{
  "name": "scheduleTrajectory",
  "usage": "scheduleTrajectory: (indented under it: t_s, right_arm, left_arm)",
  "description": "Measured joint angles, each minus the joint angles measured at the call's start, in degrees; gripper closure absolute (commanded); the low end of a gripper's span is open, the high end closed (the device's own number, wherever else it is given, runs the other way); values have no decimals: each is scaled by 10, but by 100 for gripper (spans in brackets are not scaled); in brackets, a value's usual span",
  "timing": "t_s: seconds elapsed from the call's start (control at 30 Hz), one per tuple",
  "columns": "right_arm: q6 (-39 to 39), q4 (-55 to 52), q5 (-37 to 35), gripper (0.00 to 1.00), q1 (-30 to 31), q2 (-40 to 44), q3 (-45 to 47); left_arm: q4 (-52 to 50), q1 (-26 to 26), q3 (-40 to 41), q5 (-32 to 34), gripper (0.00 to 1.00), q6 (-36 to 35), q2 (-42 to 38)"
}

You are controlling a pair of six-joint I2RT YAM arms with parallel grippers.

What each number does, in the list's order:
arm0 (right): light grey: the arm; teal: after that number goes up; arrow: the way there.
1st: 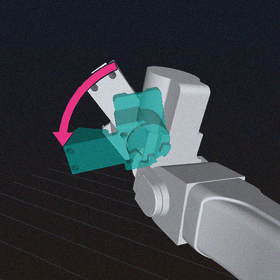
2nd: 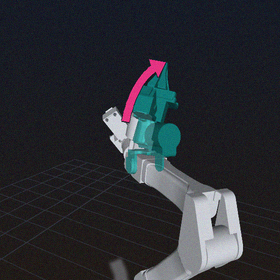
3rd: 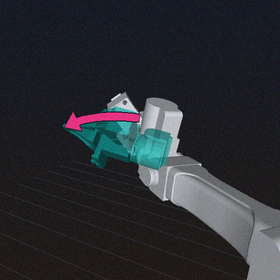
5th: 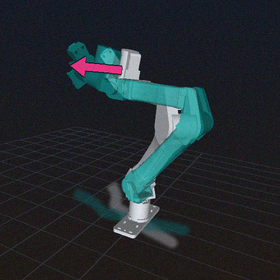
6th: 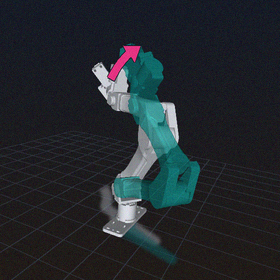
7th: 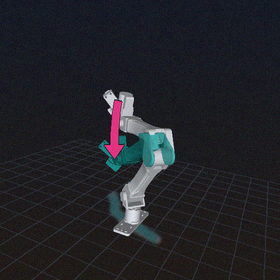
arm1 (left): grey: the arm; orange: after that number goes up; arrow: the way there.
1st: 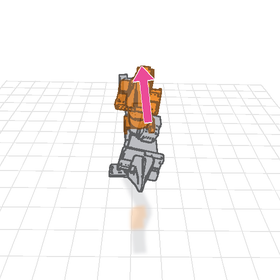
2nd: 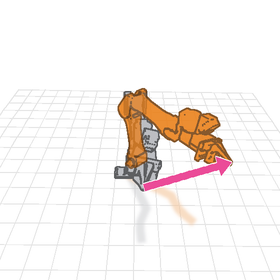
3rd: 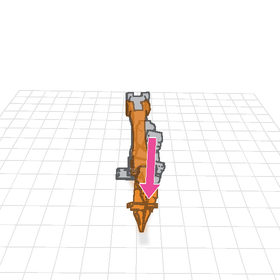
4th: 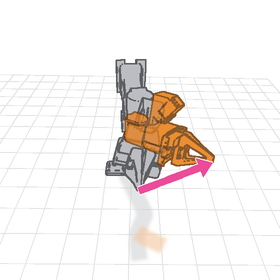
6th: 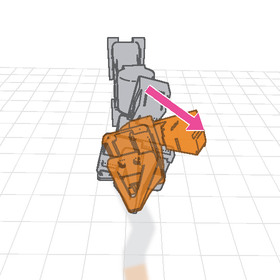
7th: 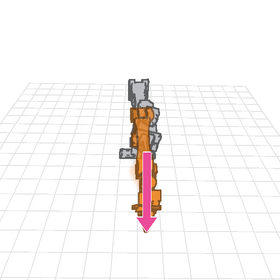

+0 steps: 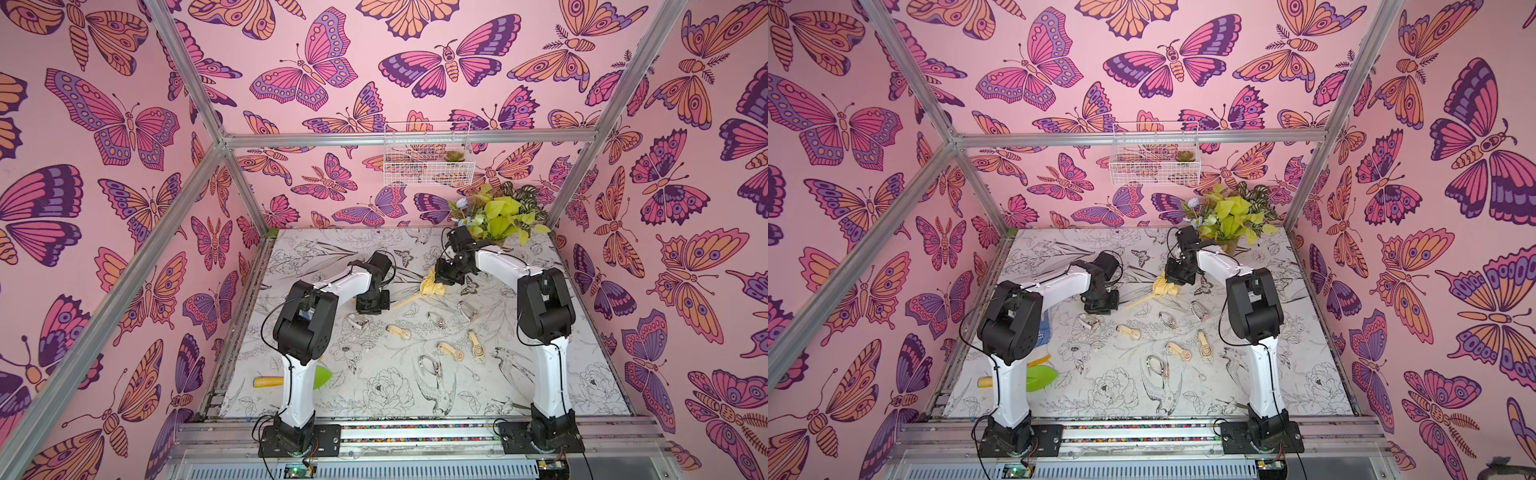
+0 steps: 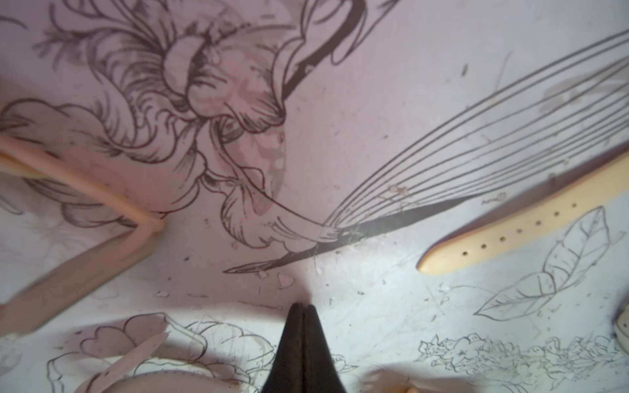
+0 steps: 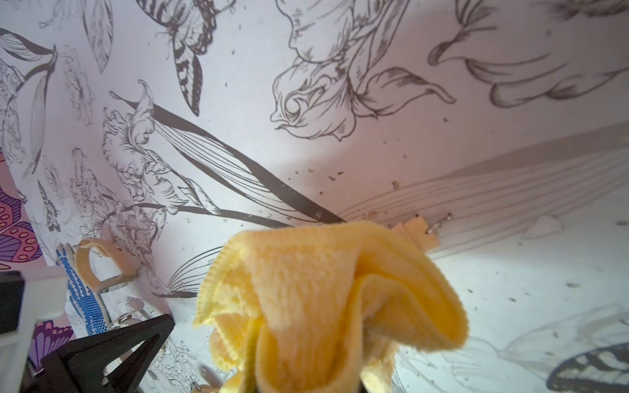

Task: Wipe the watch dial
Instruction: Wipe the dirt from the watch dial.

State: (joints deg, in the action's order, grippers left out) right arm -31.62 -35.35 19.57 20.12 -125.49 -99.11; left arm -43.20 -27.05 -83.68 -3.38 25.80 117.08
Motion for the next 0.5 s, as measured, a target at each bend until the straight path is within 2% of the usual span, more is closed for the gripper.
scheduleTrajectory:
  t_s: [0.33, 0.5]
  right_arm:
    - [0, 0, 10, 100, 0, 0, 0]
    - [0, -1, 10, 100, 1, 0, 0]
  left_arm:
    - [-9, -37, -106, -14, 100, -1, 12]
    - [-7, -45, -131, -22, 100, 1, 42]
